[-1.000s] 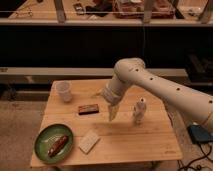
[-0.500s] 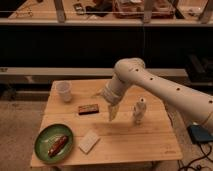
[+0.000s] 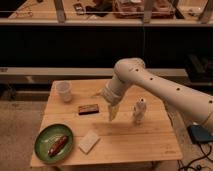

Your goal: Place the ceramic cup in the ceramic bowl

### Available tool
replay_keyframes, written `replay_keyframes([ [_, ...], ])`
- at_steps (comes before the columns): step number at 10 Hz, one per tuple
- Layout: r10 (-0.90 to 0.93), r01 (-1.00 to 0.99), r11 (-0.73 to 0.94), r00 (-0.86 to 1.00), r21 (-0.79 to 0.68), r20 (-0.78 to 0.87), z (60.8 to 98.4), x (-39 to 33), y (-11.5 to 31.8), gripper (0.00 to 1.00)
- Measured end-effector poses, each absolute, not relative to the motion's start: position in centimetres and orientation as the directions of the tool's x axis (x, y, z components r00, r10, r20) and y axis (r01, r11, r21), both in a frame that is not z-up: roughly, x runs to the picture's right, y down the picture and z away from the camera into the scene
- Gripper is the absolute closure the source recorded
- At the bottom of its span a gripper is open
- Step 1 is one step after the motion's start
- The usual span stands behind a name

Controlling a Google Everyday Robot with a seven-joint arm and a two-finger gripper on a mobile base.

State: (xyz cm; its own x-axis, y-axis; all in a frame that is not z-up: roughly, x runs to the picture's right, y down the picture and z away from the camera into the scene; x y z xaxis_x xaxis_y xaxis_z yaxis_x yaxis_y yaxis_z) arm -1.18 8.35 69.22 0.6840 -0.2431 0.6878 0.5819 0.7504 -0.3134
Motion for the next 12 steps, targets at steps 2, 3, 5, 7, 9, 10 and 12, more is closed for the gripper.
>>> replay_keyframes([
  [2, -0.243, 0.582, 0.75, 0.684, -0.313, 0.688, 69.2, -1.2, 8.3, 0.2],
  [3, -0.243, 0.582, 0.75, 0.684, -0.313, 0.688, 69.2, -1.2, 8.3, 0.2],
  [5, -0.243, 0.582, 0.75, 0.684, -0.313, 0.688, 69.2, -1.2, 8.3, 0.2],
  [7, -0.244, 0.583, 0.75, 0.683, -0.312, 0.688, 69.2, -1.2, 8.3, 0.2],
  [9, -0.312, 0.613, 0.744, 0.67, -0.265, 0.674, 69.6, -1.5, 7.1, 0.2],
  [10, -0.373, 0.64, 0.736, 0.656, -0.221, 0.656, 70.1, -1.8, 6.0, 0.2],
  [12, -0.617, 0.738, 0.674, 0.583, -0.026, 0.529, 71.5, -3.0, 0.5, 0.2],
])
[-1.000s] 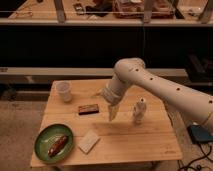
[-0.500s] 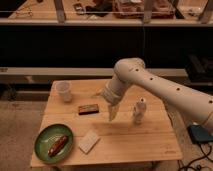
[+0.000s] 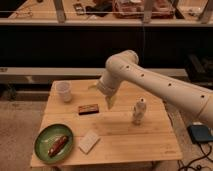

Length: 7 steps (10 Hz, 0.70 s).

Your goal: Place the ceramic cup in the ceramic bowl

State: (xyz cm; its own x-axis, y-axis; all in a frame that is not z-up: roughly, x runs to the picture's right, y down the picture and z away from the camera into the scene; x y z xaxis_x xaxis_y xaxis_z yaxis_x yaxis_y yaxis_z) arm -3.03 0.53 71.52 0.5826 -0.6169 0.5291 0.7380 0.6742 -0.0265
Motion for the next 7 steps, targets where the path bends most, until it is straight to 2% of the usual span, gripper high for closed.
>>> replay_keyframes([
  [3, -0.83, 0.821, 0.537, 0.474, 0.194, 0.293, 71.3, -5.9, -6.6, 0.2],
  [5, -0.852, 0.832, 0.513, 0.464, 0.21, 0.243, 71.9, -6.4, -7.8, 0.2],
  [7, -0.839, 0.837, 0.525, 0.478, 0.156, 0.26, 73.7, -6.9, -7.2, 0.2],
])
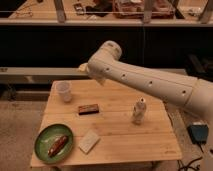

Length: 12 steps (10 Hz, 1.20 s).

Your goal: Place the ceramic cup in the ceramic bowl

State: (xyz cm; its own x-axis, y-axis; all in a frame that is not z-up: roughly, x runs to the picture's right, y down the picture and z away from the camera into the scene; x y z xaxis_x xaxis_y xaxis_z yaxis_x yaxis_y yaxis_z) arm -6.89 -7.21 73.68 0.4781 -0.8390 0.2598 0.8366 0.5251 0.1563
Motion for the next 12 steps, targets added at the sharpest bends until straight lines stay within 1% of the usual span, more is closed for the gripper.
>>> replay_keyframes([
  [1, -0.821, 0.835, 0.539, 0.492, 0.108, 0.29, 74.8, -7.1, -6.3, 0.2],
  [3, -0.723, 0.815, 0.578, 0.537, -0.046, 0.434, 77.5, -8.9, -3.2, 0.2],
  [5, -0.639, 0.789, 0.607, 0.556, -0.095, 0.531, 78.8, -11.0, -2.4, 0.2],
  [7, -0.6, 0.765, 0.641, 0.552, -0.065, 0.579, 80.4, -13.0, -3.9, 0.2],
  [9, -0.616, 0.765, 0.643, 0.535, -0.023, 0.578, 82.4, -13.7, -5.4, 0.2],
  [12, -0.657, 0.796, 0.605, 0.497, 0.004, 0.566, 84.8, -13.9, -5.9, 0.2],
])
